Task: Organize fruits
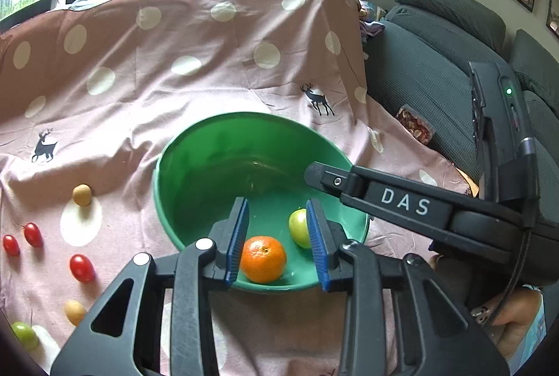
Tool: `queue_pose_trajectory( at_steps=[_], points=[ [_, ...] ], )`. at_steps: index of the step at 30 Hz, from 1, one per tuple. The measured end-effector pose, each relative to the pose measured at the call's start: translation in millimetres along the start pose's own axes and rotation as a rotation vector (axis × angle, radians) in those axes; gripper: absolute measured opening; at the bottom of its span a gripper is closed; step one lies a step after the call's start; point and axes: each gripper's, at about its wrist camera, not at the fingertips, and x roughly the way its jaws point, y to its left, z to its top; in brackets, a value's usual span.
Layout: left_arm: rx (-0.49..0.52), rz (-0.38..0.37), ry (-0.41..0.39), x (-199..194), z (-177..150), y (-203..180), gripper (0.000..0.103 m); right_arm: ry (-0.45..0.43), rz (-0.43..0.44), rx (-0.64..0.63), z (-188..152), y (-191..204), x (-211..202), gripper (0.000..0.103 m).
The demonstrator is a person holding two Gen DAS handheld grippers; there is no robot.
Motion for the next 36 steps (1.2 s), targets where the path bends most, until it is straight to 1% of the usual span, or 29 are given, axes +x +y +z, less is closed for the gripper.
queue_pose_trajectory(
  at_steps=[4,6,7,9,10,11,13,15,17,19,21,23,24,26,28,32,34,36],
  points=[
    [-0.013,0.030,-0.052,-32.7,-0.1,12.3,0.042,-0.016,0.028,-0.011,-0.2,9.5,-5.9,0.044],
    [-0.021,0.062,-0.073,-49.1,-2.2,20.7,0.045,-0.029,0.038,-0.026,-1.5,17.5,-9.4,0.052],
    [-0.025,0.080,-0.081,-57.7,-3.6,25.7,0.045,-0.036,0.050,-0.038,-2.3,22.6,-11.0,0.059],
    [-0.036,0.123,-0.090,-73.6,-6.8,37.9,0.047,-0.034,0.095,-0.068,-5.0,34.5,-12.8,0.061],
    [-0.051,0.144,-0.096,-81.6,-8.6,45.5,0.049,-0.027,0.125,-0.078,-6.3,40.7,-12.9,0.061],
    [-0.071,0.164,-0.100,-89.3,-10.8,54.1,0.055,-0.019,0.154,-0.090,-7.9,47.9,-13.0,0.061],
    [-0.122,0.185,-0.108,-105.3,-16.5,73.4,0.062,-0.005,0.206,-0.117,-12.0,63.5,-12.5,0.067],
    [-0.166,0.205,-0.105,-119.8,-23.8,93.8,0.065,0.016,0.250,-0.156,-18.1,82.3,-10.5,0.072],
    [-0.215,0.245,-0.104,-132.3,-32.3,114.2,0.068,0.045,0.293,-0.200,-25.4,101.4,-7.5,0.075],
    [-0.263,0.288,-0.104,-142.7,-43.1,133.9,0.070,0.079,0.344,-0.227,-33.7,118.7,-2.2,0.082],
    [-0.332,0.307,-0.097,-150.4,-57.2,154.5,0.072,0.127,0.398,-0.242,-41.8,136.2,6.1,0.083],
    [-0.417,0.295,-0.084,-154.5,-73.1,174.6,0.077,0.191,0.445,-0.246,-51.3,151.1,18.0,0.083],
    [-0.454,0.290,-0.074,-154.9,-80.1,183.4,0.078,0.226,0.461,-0.251,-56.8,158.7,25.0,0.083],
    [-0.507,0.301,-0.050,-154.5,-90.9,196.5,0.078,0.292,0.478,-0.271,-69.0,173.8,39.4,0.083],
    [-0.513,0.319,-0.027,-152.2,-96.7,200.9,0.078,0.355,0.493,-0.296,-82.0,187.6,53.2,0.083],
    [-0.514,0.323,0.021,-142.0,-103.0,202.2,0.078,0.485,0.547,-0.304,-106.1,209.0,81.8,0.083],
    [-0.492,0.350,0.068,-131.9,-106.1,201.4,0.078,0.544,0.559,-0.311,-117.3,216.8,94.4,0.083],
    [-0.453,0.384,0.092,-125.4,-107.6,196.3,0.078,0.590,0.544,-0.326,-128.4,223.3,106.0,0.083]
  ],
)
